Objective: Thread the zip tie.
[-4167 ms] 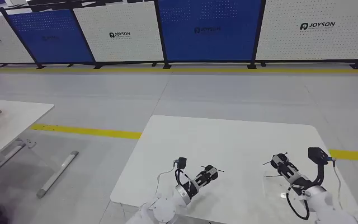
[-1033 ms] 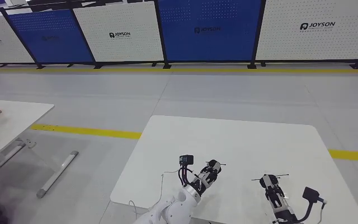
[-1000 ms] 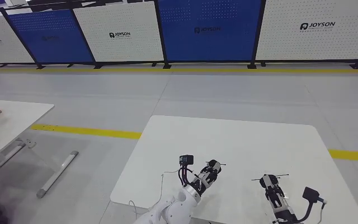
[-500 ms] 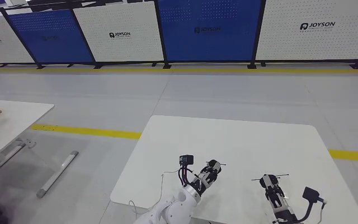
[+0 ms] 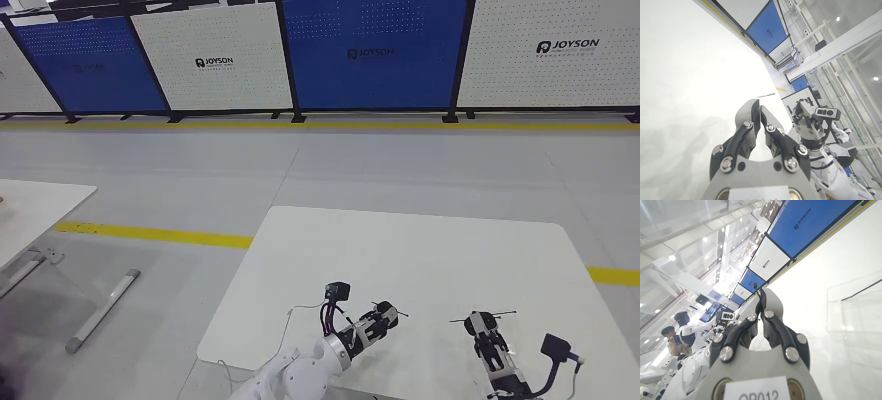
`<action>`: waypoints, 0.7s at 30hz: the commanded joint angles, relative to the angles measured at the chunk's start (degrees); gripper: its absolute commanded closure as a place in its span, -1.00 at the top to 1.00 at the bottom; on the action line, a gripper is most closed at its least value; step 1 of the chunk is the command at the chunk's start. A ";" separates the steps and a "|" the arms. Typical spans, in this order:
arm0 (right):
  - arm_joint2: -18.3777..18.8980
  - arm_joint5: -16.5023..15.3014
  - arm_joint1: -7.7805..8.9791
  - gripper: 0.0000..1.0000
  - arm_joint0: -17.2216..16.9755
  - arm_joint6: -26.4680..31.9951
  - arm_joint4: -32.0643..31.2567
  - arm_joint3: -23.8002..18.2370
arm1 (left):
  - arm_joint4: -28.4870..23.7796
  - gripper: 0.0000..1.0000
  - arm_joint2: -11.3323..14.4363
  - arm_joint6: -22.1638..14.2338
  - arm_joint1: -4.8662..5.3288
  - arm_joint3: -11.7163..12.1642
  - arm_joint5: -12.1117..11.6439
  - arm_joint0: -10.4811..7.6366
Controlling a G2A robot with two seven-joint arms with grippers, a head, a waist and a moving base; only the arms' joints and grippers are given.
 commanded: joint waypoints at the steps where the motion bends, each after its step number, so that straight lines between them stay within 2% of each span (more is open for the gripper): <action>1: 0.06 0.02 -0.11 -1.00 0.26 0.55 -0.21 -0.05 | 0.00 -1.00 0.00 -0.01 0.00 0.00 0.00 0.00; 5: -0.10 0.40 -0.30 -1.00 0.19 2.06 -3.31 -1.45 | 0.00 -1.00 0.00 -0.01 0.00 0.00 0.00 0.00; 9: -1.70 6.53 -0.71 -1.00 1.56 4.65 -9.38 -3.93 | 0.00 -1.00 0.00 -0.01 0.00 0.00 0.00 0.00; 16: -5.44 13.58 -1.97 -1.00 5.84 7.18 -14.20 -3.42 | 0.00 -1.00 0.00 -0.01 0.00 0.00 0.00 0.00; 21: -5.75 14.12 -2.17 -1.00 6.25 7.21 -14.12 -3.07 | 0.00 -1.00 0.00 -0.01 0.00 0.00 0.00 0.00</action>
